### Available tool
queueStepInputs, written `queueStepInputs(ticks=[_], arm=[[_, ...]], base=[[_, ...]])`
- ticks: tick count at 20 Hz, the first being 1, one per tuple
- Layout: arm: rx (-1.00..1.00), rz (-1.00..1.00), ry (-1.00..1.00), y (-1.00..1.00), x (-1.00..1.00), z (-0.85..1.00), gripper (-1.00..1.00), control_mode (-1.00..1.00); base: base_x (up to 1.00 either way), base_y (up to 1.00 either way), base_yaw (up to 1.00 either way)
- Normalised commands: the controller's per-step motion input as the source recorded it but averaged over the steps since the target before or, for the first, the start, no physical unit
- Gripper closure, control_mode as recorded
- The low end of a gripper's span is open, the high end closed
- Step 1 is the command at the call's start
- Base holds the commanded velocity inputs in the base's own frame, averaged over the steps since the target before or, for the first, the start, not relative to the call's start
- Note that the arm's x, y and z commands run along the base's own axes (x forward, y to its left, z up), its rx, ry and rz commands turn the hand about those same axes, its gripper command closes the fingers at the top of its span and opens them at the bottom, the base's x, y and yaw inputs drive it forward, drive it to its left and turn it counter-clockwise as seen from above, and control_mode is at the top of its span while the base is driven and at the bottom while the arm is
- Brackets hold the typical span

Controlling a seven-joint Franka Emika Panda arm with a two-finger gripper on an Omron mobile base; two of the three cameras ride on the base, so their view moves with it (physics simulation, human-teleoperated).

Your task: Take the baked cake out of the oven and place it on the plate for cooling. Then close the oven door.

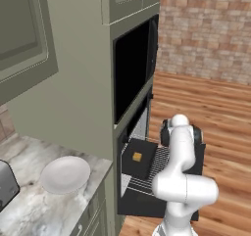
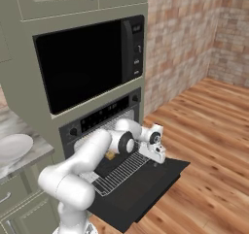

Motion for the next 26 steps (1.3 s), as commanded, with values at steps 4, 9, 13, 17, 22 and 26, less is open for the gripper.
queueStepInputs(ticks=[4,9,13,17,22,26], arm=[[0.04,0.0,-0.26,0.16,-0.35,1.0,-1.0,-1.0],[0.06,-0.01,-0.05,0.15,-0.69,0.24,-1.0,-1.0],[0.07,-0.06,0.05,0.41,-0.49,-0.13,-1.0,-1.0],[0.1,-0.35,-0.15,0.95,-0.22,0.26,-1.0,-1.0],[0.24,-0.35,-0.02,0.77,-0.12,0.46,-1.0,-1.0],[0.21,-0.29,0.15,0.5,0.23,0.02,-1.0,-1.0]], base=[[0.0,0.0,0.0],[0.0,0.0,0.0],[0.0,0.0,0.0],[0.0,0.0,0.0],[0.0,0.0,0.0],[0.0,0.0,0.0]])
